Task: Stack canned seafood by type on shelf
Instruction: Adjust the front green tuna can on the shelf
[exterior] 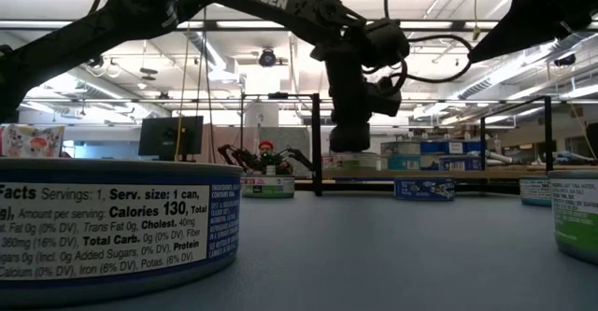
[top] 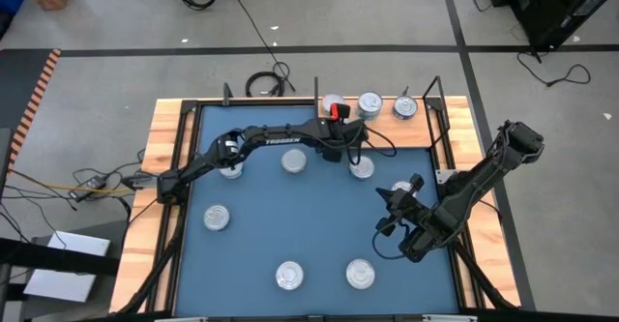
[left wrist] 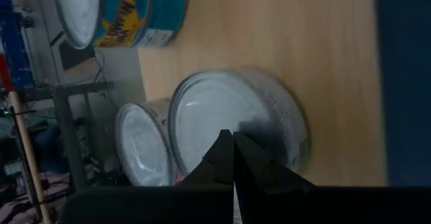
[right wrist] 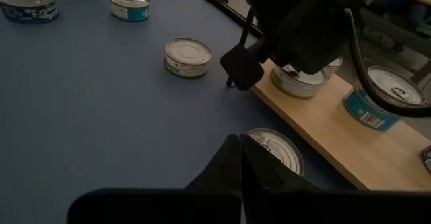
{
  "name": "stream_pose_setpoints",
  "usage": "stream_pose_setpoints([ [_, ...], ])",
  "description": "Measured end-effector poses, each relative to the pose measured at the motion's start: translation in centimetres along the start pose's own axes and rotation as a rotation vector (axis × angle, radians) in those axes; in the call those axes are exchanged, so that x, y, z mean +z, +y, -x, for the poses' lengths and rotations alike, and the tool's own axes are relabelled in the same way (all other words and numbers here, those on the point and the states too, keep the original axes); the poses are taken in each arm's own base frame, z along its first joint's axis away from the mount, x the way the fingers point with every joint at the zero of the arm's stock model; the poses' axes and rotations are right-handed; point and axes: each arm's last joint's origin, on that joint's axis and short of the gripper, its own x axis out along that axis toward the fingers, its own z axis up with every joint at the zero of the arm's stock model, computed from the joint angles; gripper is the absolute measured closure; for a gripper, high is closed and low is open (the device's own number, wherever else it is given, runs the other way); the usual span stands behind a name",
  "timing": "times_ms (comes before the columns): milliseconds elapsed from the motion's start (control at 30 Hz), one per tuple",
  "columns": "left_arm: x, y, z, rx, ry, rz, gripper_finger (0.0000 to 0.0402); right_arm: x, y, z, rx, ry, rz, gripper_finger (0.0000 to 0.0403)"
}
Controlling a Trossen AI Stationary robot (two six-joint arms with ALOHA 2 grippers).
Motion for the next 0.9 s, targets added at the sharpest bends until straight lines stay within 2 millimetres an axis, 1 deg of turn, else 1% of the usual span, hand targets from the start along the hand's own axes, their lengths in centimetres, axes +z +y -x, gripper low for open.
stream_pose_setpoints([
  [100,0.3,-0.3,0.5,-0.001,-0.010,0.004,0.0401,0.0,0.0,0.0,0.000,0.000,0.000,0.0402],
  [267,0.8,0.0,0.9,0.023,-0.053,0.062,0.0401,0.0,0.0,0.0,0.000,0.000,0.000,0.0402],
  [467,-0.4,0.9,-0.1,0.014,0.002,0.116,0.0401,0.0,0.0,0.0,0.000,0.000,0.000,0.0402],
  [700,-0.9,0.3,0.1,-0.026,0.054,0.071,0.0401,0.0,0.0,0.0,0.000,0.000,-0.001,0.0401],
  [800,-0.8,0.4,0.6,-0.026,0.041,0.077,0.0401,0.0,0.0,0.0,0.001,0.000,-0.002,0.0401],
  [900,-0.3,0.8,1.3,-0.036,-0.014,0.115,0.0401,0.0,0.0,0.0,0.001,0.001,-0.003,0.0401],
])
